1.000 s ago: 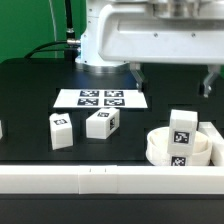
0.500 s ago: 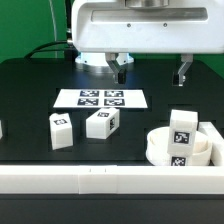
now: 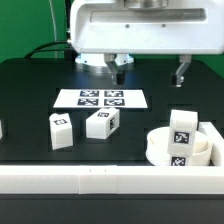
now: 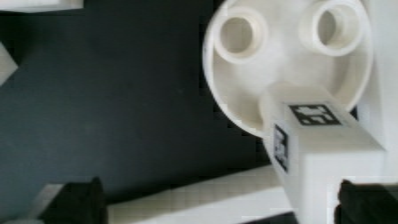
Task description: Assemble stool
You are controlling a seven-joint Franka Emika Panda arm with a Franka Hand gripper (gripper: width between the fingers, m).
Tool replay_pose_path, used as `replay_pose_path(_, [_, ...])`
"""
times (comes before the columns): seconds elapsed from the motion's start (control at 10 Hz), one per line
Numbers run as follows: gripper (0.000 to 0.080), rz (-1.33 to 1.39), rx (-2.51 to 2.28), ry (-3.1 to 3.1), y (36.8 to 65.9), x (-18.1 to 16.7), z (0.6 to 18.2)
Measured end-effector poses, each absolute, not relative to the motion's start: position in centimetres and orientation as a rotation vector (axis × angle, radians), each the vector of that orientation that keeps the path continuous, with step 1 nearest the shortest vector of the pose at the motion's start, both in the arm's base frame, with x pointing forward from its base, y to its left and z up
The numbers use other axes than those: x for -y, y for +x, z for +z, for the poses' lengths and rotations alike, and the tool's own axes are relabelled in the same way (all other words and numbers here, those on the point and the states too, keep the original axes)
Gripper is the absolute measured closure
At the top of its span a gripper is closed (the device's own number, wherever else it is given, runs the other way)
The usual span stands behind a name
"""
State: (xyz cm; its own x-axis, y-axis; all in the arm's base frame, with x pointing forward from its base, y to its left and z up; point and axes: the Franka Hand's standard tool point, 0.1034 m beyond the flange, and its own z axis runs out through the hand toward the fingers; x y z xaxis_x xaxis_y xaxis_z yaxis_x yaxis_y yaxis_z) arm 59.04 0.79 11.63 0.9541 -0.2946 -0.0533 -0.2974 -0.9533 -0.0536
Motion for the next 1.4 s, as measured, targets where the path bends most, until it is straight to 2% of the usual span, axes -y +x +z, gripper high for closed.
replay_pose_path(0.3, [0.0151, 0.132, -0.576, -2.997, 56.8, 5.7, 9.8])
replay_pose_path(0.8, [0.0151, 0.167, -0.579, -2.987, 56.3, 5.7, 9.3])
replay_pose_path(0.9, [0.0151, 0.254, -0.624, -2.950, 55.3, 6.1, 8.8])
replay_pose_path(1.0, [0.0151, 0.449, -0.655, -2.893, 53.7, 6.4, 7.9])
replay_pose_path(1.4, [0.0151, 0.817, -0.617, -2.782, 53.0, 6.4, 7.2])
